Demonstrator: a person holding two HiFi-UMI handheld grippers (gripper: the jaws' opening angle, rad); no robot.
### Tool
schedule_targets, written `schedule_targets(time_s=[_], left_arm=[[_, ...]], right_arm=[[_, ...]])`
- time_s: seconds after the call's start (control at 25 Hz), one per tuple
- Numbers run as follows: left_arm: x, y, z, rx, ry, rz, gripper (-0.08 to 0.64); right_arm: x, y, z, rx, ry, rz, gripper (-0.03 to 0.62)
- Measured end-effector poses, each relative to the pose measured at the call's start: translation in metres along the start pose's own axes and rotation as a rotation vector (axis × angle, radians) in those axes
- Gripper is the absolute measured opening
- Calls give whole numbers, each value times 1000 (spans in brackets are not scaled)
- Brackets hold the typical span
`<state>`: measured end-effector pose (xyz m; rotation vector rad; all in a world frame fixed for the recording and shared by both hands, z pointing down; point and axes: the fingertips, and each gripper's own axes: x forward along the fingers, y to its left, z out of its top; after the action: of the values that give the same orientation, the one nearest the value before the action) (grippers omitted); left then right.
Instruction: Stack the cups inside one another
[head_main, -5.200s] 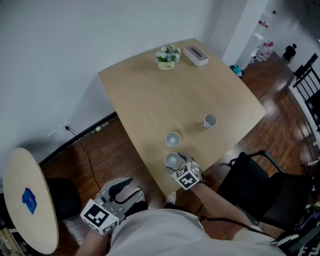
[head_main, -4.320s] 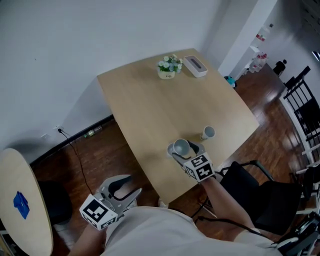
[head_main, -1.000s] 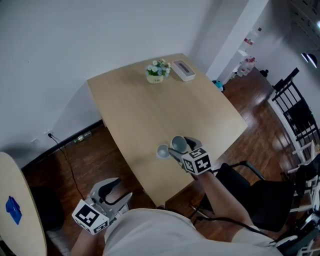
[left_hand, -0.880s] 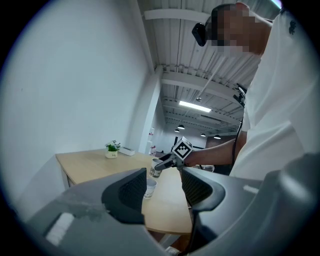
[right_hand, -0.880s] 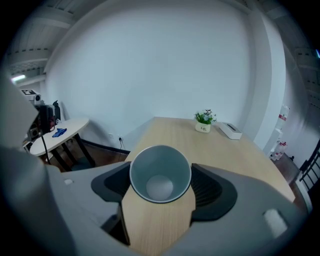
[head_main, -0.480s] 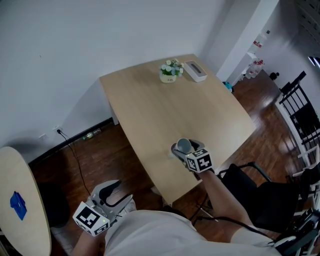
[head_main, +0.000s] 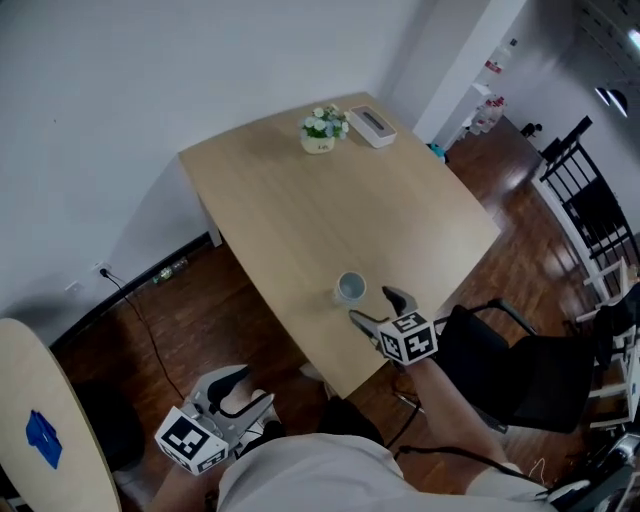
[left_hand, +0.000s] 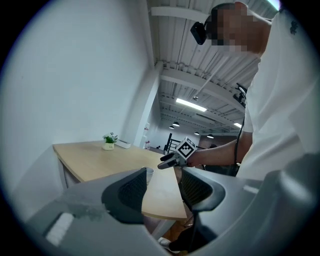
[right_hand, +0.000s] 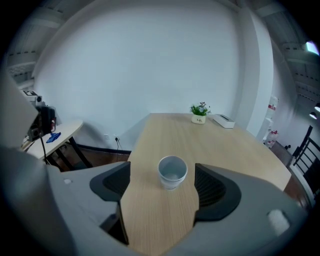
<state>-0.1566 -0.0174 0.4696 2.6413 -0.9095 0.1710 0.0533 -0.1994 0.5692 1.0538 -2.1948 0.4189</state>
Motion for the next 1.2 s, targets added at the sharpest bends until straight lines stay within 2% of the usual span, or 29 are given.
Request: schedule_targets(time_s=[0.08,0.24,0.4,0.56,0.76,0.84,0.96,1.2], left_arm=[[4,-2,-13,4,23,-58,229],[16,-14,-18,72,62,-151,229],[28,-38,-2,116,42,-159,229],[46,-85,-11,140,44,-189,229],[54,-140,-10,151,2,-119,229],[56,-165,-13,176,1,-116,229],[54,-206,-31,195,20,-113,229],[33,-276,-88,132,73,-66,229]], right_arm=[[-21,21,-9,25,-9,2,397],[-60,62,-33,42,-6,26,397],[-106,90,-51,38,-34,55,397],[-155,105,-73,31,-94,68,397],[-230,115,-128,-35,-128,44,399],[-254,118,-151,-39,-126,53,399],[-280,125,-182,-45,-131,78,399],[-317,143,-218,-87,-144,125,397]])
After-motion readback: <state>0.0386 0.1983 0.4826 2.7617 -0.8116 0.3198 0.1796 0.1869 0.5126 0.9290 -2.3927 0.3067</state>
